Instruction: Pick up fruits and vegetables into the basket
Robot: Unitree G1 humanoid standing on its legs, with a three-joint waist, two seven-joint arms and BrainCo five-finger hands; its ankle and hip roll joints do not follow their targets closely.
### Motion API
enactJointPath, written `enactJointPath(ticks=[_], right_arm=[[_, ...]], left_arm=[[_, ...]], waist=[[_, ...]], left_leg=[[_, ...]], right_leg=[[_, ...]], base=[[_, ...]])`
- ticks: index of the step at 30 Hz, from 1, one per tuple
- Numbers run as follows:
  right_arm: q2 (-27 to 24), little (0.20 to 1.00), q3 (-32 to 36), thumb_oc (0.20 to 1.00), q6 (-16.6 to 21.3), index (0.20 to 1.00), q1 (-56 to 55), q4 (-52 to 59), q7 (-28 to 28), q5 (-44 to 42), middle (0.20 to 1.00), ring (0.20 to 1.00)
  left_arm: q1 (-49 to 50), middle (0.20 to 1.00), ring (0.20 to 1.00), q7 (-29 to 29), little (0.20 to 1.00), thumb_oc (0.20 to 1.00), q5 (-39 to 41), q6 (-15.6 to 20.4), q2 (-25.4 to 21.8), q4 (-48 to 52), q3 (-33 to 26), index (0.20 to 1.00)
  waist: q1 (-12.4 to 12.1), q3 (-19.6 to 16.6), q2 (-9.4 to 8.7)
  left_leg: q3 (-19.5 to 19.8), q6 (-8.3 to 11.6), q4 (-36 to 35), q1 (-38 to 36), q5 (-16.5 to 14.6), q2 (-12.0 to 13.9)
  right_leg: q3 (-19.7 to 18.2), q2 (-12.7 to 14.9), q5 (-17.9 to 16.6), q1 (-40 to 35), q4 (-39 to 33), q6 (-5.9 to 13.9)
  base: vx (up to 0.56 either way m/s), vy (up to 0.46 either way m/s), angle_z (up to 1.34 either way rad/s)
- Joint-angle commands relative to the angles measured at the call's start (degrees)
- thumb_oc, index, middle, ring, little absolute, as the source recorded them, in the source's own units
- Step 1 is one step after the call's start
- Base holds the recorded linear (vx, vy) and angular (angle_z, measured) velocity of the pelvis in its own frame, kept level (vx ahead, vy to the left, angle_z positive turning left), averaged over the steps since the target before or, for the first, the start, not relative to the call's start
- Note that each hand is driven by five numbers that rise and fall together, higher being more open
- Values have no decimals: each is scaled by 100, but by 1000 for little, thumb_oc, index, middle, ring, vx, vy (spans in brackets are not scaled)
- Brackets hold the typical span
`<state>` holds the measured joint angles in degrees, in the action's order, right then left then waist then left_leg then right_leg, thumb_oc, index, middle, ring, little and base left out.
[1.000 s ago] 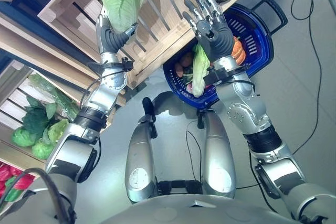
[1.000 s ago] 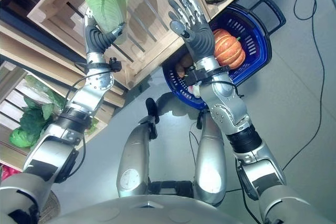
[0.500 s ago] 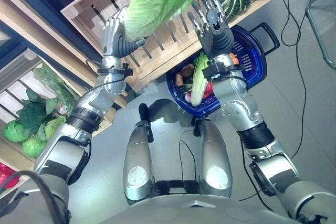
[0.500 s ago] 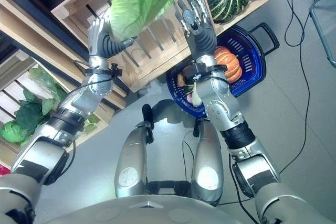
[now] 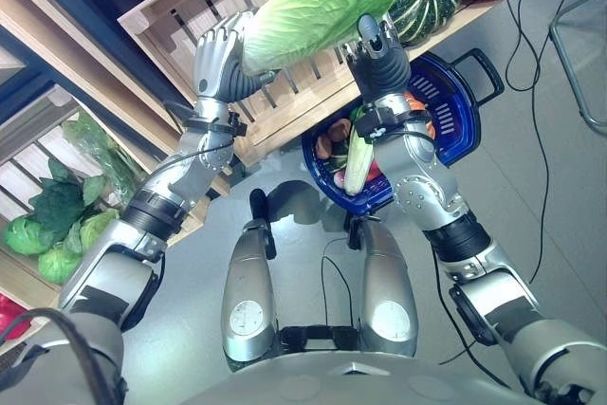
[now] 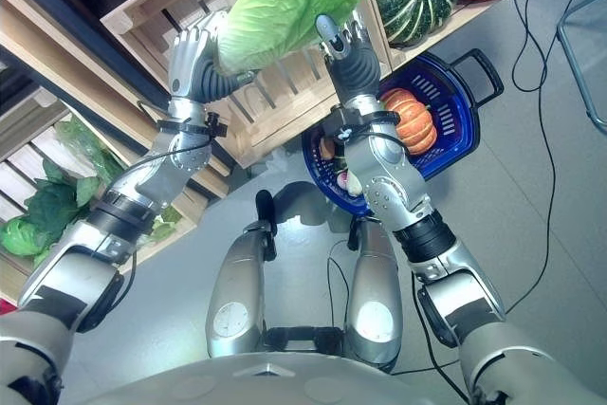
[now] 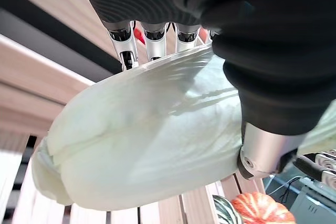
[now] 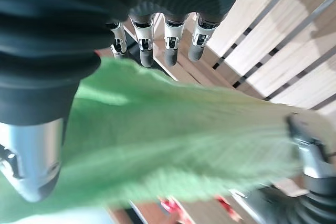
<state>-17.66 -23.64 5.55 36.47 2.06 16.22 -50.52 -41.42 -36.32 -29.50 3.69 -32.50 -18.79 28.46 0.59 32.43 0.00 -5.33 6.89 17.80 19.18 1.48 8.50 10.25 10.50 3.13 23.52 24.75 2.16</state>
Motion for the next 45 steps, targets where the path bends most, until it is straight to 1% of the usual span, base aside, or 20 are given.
enactJointPath(ticks=[1, 8, 11, 14, 18, 19, 22, 23, 24, 28, 31, 33, 34, 35, 36, 38, 40, 41, 43, 45], right_arm=[[195, 1000, -82, 1000, -30, 1000, 289, 266, -26, 96, 1000, 1000], [98, 1000, -182, 1000, -252, 1000, 361, 278, -51, -59, 1000, 1000], [64, 1000, -212, 1000, -320, 1000, 396, 215, -18, -118, 1000, 1000], [18, 1000, -213, 1000, -316, 1000, 414, 154, 22, -180, 1000, 1000], [3, 1000, -178, 1000, -167, 1000, 442, 69, 63, -281, 1000, 1000], [5, 1000, -173, 1000, -155, 1000, 443, 63, 55, -287, 1000, 1000], [-49, 1000, -156, 1000, -18, 1000, 482, 136, -107, -250, 1000, 1000], [-57, 831, -148, 831, 38, 831, 482, 118, -220, -233, 831, 831], [-72, 200, -187, 200, 128, 200, 495, 125, -232, -263, 200, 200], [-63, 200, -233, 200, 470, 200, 630, -59, -330, -422, 200, 200], [-99, 200, -144, 200, 954, 200, 746, -22, -286, -462, 200, 200], [-79, 200, -86, 200, 1027, 200, 740, 30, -309, -443, 200, 200], [-65, 200, -42, 200, 1065, 200, 753, 31, -348, -434, 200, 200], [-65, 200, -18, 200, 1085, 200, 771, 52, -323, -393, 200, 200], [-69, 200, 11, 200, 1079, 200, 782, 78, -285, -349, 200, 200], [-74, 200, 93, 200, 1123, 200, 769, 109, -226, -227, 200, 200], [-117, 200, 240, 200, 1194, 200, 682, 178, -192, -85, 200, 200], [-170, 200, 418, 200, 1266, 200, 559, 272, -140, 77, 200, 200], [-234, 200, 643, 200, 1359, 200, 334, 438, -112, 213, 200, 200], [-304, 200, 1031, 200, 1445, 200, -88, 682, -50, 547, 200, 200]], left_arm=[[-251, 200, 200, -58, 200, 200, -757, -94, -236, 735, 269, 200], [-347, 200, 200, 117, 200, 200, -1487, -298, -384, 904, 481, 200], [-425, 200, 200, 210, 200, 200, -1977, -485, -458, 952, 621, 200], [-484, 200, 200, 411, 200, 200, -2353, -716, -545, 971, 798, 200], [-540, 200, 200, 810, 200, 200, -2815, -948, -539, 956, 1127, 200], [-536, 200, 200, 854, 200, 200, -2846, -939, -535, 962, 1153, 200], [-456, 200, 200, 1072, 200, 200, -3189, -749, -501, 1093, 1326, 200], [-432, 200, 200, 1149, 200, 200, -3261, -702, -488, 1131, 1371, 200], [-410, 200, 200, 1220, 200, 200, -3335, -695, -483, 1166, 1432, 200], [-435, 200, 200, 1446, 200, 200, -3464, -555, -447, 1175, 1653, 200], [-367, 200, 200, 1636, 200, 200, -3588, -509, -331, 1180, 1849, 200], [-282, 200, 200, 1736, 200, 200, -3573, -574, -246, 1139, 1897, 200], [-219, 338, 338, 1797, 338, 338, -3428, -639, -192, 1083, 1928, 338], [-172, 824, 824, 1839, 824, 824, -3202, -696, -145, 1043, 1935, 824], [-102, 1000, 1000, 1913, 1000, 1000, -2952, -757, -92, 981, 1930, 1000], [93, 1000, 1000, 1999, 1000, 1000, -2147, -910, 4, 846, 1899, 1000], [328, 1000, 1000, 1916, 1000, 1000, -1224, -1038, 77, 605, 1759, 1000], [559, 1000, 1000, 1774, 1000, 1000, -536, -1086, 120, 421, 1575, 1000], [815, 1000, 1000, 1534, 1000, 1000, 85, -1125, 142, 260, 1358, 1000], [1260, 1000, 1000, 1209, 1000, 1000, 887, -967, 130, 28, 1008, 1000]], waist=[[46, -464, -289], [17, -462, -269], [5, -455, -261], [0, -453, -253], [1, -448, -244], [0, -448, -242], [-9, -437, -224], [-10, -436, -213], [-12, -433, -210], [-13, -425, -185], [-5, -407, -165], [6, -397, -151], [14, -389, -150], [18, -378, -143], [16, -364, -132], [17, -332, -102], [21, -285, -71], [33, -264, -47], [60, -264, -21], [110, -264, 12]], left_leg=[[-468, -384, 271, -89, -501, -376], [-456, -368, 237, -105, -500, -384], [-453, -364, 220, -118, -497, -389], [-450, -363, 211, -126, -502, -387], [-463, -361, 186, -142, -512, -385], [-463, -361, 186, -142, -514, -386], [-456, -351, 178, -136, -530, -387], [-460, -353, 186, -132, -536, -390], [-459, -351, 193, -126, -543, -387], [-478, -366, 176, -141, -553, -377], [-494, -374, 132, -148, -564, -376], [-497, -372, 123, -146, -563, -374], [-502, -367, 125, -136, -561, -370], [-501, -366, 119, -126, -552, -368], [-499, -366, 112, -119, -544, -367], [-499, -366, 103, -101, -528, -364], [-505, -364, 98, -100, -527, -361], [-508, -363, 68, -71, -495, -361], [-522, -363, 55, -29, -482, -358], [-532, -364, 59, 59, -468, -360]], right_leg=[[-64, 75, -87, -448, -490, 267], [-22, 104, -96, -477, -530, 288], [5, 117, -104, -497, -554, 297], [21, 130, -110, -503, -561, 311], [54, 151, -127, -537, -619, 333], [54, 153, -128, -539, -624, 336], [63, 175, -135, -538, -645, 355], [65, 180, -138, -531, -641, 359], [64, 182, -138, -521, -636, 362], [74, 196, -142, -517, -644, 381], [90, 211, -161, -512, -687, 407], [88, 209, -165, -508, -695, 415], [90, 216, -172, -498, -701, 424], [87, 214, -176, -482, -700, 426], [88, 212, -177, -474, -703, 426], [85, 203, -173, -448, -691, 429], [88, 186, -155, -426, -660, 426], [92, 175, -162, -386, -653, 422], [98, 170, -160, -330, -636, 423], [106, 165, -154, -211, -583, 421]], base=[[0, 0, 0], [-2, 0, 2], [-8, -1, 8], [-3, -3, 5], [0, 0, 0], [0, 0, 0], [0, 0, 0], [0, 0, 0], [0, 0, 0], [-8, 2, 0], [-39, -1, 0], [0, 0, 0], [0, 0, 0], [-34, 0, -1], [-34, 6, -2], [-31, 10, -3], [-40, 14, -4], [-45, 13, -4], [-38, 6, -1], [-36, 6, -5]])
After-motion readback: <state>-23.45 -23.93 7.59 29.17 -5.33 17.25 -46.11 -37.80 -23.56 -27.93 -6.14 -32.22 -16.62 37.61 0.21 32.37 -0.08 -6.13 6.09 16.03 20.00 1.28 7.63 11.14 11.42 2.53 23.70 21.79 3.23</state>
